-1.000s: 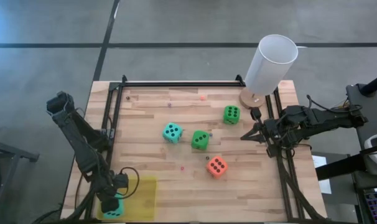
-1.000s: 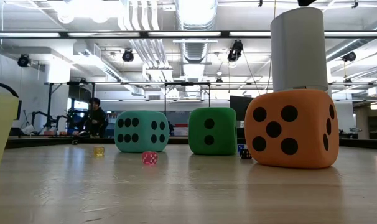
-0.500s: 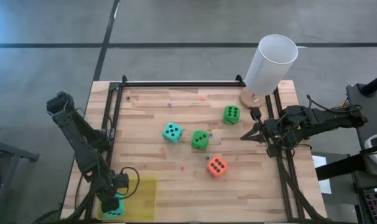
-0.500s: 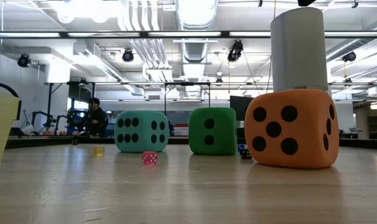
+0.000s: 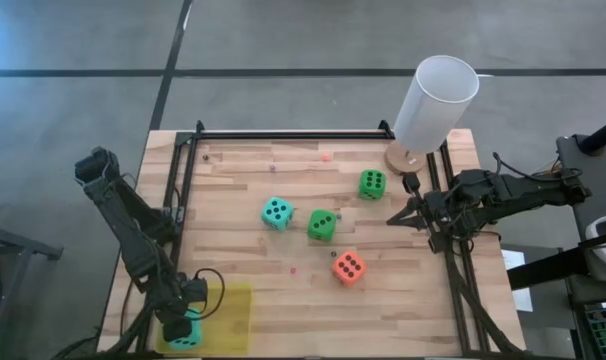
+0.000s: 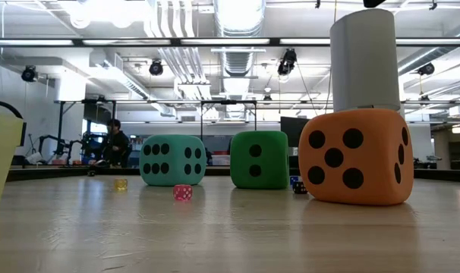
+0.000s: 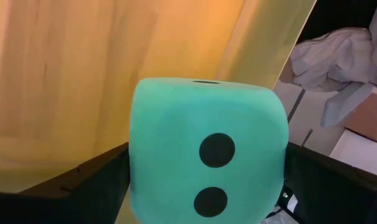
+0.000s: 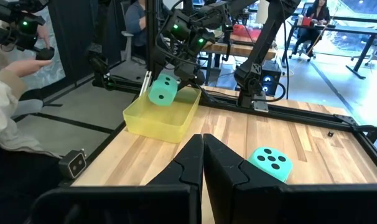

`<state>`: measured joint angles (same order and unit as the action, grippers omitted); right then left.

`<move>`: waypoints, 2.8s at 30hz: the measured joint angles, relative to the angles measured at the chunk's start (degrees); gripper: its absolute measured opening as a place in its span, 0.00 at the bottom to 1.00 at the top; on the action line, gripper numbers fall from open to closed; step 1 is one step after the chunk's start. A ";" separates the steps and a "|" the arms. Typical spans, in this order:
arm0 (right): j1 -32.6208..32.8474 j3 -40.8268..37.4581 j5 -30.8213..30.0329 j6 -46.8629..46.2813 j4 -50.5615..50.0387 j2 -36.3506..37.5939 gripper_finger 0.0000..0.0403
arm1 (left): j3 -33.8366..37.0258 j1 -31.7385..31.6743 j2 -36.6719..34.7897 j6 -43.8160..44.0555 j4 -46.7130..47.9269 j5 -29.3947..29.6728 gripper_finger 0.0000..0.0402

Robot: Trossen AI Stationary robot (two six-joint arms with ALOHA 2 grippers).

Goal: Pick & Place Dice
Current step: Put the left large blue dice into the yellow bin

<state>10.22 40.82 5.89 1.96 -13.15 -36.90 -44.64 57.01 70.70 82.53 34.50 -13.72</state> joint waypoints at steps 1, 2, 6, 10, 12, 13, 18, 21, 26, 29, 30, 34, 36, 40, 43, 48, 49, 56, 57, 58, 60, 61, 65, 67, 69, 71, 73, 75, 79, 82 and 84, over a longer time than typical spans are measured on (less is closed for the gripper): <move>0.00 0.00 0.01 0.00 0.00 0.00 0.02 | 0.00 0.00 0.00 0.01 0.00 0.00 0.97; 0.00 0.00 0.00 0.00 0.00 0.02 0.02 | 0.00 0.00 0.00 -0.01 0.02 0.00 0.97; 0.00 0.00 0.00 -0.02 0.00 0.01 0.02 | 0.00 0.00 0.00 0.01 0.24 0.20 0.95; 0.00 0.00 0.01 0.00 0.00 0.01 0.02 | 0.00 0.00 0.00 0.01 0.46 0.20 0.91; 0.02 0.00 0.02 -0.02 0.00 0.02 0.02 | 0.00 0.00 0.00 0.08 1.58 0.20 0.90; 0.00 0.00 0.00 0.00 0.02 0.00 0.02 | 0.00 0.00 0.00 0.40 2.24 0.20 0.90; 0.00 0.00 0.02 -0.02 0.00 0.02 0.02 | 0.00 0.00 0.00 0.15 3.06 0.19 0.98; 0.00 0.00 0.02 0.00 0.00 0.00 0.02 | 0.00 0.00 0.00 0.12 3.08 -0.10 0.98; 0.00 0.00 0.02 -0.02 0.00 0.02 0.02 | 0.00 0.00 0.00 0.14 3.10 -0.90 0.97; 0.00 0.00 0.02 -0.01 0.01 0.02 0.02 | 0.00 0.00 0.00 -0.04 3.06 -0.87 0.99; 0.01 0.00 0.00 0.00 0.00 0.01 0.02 | 0.00 0.00 0.00 -0.21 3.06 -0.90 0.99; 0.00 0.00 0.00 -0.02 0.02 0.02 0.02 | 0.00 0.00 0.00 -0.25 3.04 -0.90 0.99; 0.00 0.00 0.02 -0.01 0.00 0.02 0.02 | 0.00 0.00 0.00 -0.25 3.05 -0.90 0.98; 0.02 0.00 0.02 -0.02 0.00 0.00 0.02 | 0.00 0.00 0.00 -5.62 3.04 -0.90 0.98; 0.00 0.00 0.00 0.00 0.00 0.02 0.02 | 0.00 0.00 0.00 -8.06 3.04 -0.90 0.99; 0.00 0.00 0.00 0.00 0.00 0.00 0.02 | 0.00 0.00 0.00 -7.33 3.04 -0.88 0.99; 0.01 0.00 0.00 -0.02 0.00 0.00 0.02 | 0.00 0.00 0.00 -7.35 3.02 -0.90 0.99; 0.01 0.00 0.01 0.00 0.00 0.02 0.02 | 0.00 -0.04 0.00 -7.33 3.02 -0.90 0.98; 0.01 0.00 0.02 -0.01 0.02 0.02 0.02 | 0.00 -0.04 0.00 -7.33 3.02 -0.90 0.99; 0.00 0.00 0.00 0.00 0.01 0.02 0.02 | 0.00 -0.04 0.00 -7.33 3.02 -0.90 0.99; 0.02 0.00 0.01 -0.02 0.02 0.01 0.02 | 0.00 -0.04 0.00 -7.31 3.02 -0.90 0.99; 0.01 0.00 0.01 0.00 0.00 0.01 0.02 | 0.00 -0.04 0.00 -7.33 3.02 -0.90 0.99; 0.01 0.00 0.01 -0.02 0.01 0.01 0.02 | 0.00 -0.04 0.00 -7.40 3.02 -0.88 0.99; 0.00 0.00 0.02 -0.01 0.01 0.02 0.02 | 0.00 -0.04 0.00 -7.40 3.02 -0.90 0.99; 0.00 0.00 0.02 0.00 0.02 0.00 0.02 | 0.00 -0.04 0.00 -7.40 3.01 -0.90 0.98; 0.02 0.00 0.00 -0.02 0.00 0.00 0.02 | 0.00 -0.04 0.00 -7.40 2.99 -0.90 0.99; 0.00 0.00 0.00 -0.02 0.00 0.02 0.02 | 0.00 -0.04 0.00 -7.42 3.00 -0.90 0.99; 0.00 0.00 0.01 -0.01 0.00 0.01 0.02 | 0.00 -0.04 0.00 -7.42 2.99 -0.88 0.99; 0.00 0.00 0.00 -0.02 0.00 0.00 0.02 | 0.00 -0.04 0.00 -7.58 3.00 -0.75 0.99; 0.02 0.00 0.01 -0.02 0.01 0.01 0.02 | 0.00 -0.04 0.00 -7.60 3.02 -0.24 0.96; 0.01 0.00 0.00 0.00 0.01 0.00 0.02 | 0.00 -0.04 0.00 -7.60 3.02 -0.24 0.92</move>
<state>10.23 40.82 5.89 1.96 -13.14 -36.90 -44.64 56.97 70.70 74.94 37.52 -13.96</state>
